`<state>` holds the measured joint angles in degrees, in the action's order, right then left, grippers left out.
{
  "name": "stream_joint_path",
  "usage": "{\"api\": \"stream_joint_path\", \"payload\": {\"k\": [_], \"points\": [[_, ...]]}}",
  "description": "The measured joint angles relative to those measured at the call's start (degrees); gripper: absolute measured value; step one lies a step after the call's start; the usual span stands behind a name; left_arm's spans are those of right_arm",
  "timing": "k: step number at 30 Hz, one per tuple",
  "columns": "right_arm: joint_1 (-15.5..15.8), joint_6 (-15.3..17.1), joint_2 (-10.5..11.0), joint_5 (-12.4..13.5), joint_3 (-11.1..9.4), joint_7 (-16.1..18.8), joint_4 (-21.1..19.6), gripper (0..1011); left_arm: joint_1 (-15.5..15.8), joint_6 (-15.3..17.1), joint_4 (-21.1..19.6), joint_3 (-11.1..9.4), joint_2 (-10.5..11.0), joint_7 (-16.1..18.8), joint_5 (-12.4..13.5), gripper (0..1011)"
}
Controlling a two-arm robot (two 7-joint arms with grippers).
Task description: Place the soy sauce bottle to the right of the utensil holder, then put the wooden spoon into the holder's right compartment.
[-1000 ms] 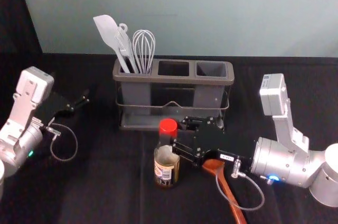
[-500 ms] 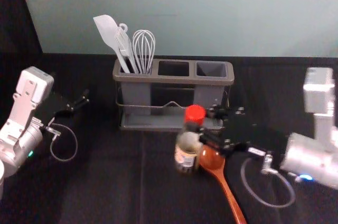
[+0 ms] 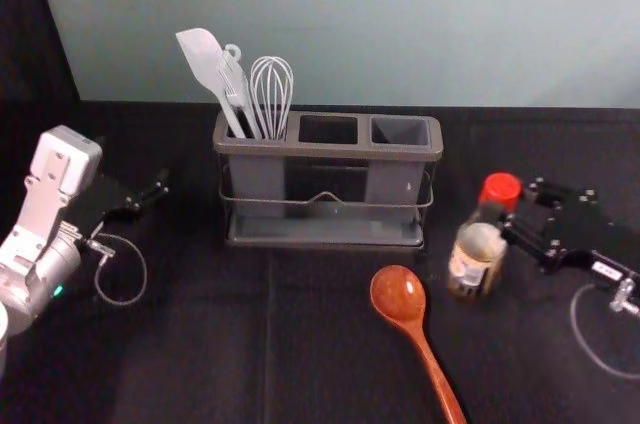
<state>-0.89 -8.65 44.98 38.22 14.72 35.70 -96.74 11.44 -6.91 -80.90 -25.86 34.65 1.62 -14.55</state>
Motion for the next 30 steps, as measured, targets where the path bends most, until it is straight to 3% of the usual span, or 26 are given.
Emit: {"api": "stream_joint_path", "payload": {"k": [9,16,30], "points": [[-2.7,-0.9,-1.9,-2.4,-1.1,-0.6,5.5,386,0.0,0.0,0.0,0.0,0.0,0.0,0.0,1005],[-7.7,-0.3,-5.5,-4.5,0.2,-0.2,11.4,386,0.0,0.0,0.0,0.0,0.0,0.0,0.0,1005],[-14.3,1.1,-10.6,-4.7,2.3,1.8,18.0,386,0.0,0.0,0.0,0.0,0.0,0.0,0.0,1005]]}}
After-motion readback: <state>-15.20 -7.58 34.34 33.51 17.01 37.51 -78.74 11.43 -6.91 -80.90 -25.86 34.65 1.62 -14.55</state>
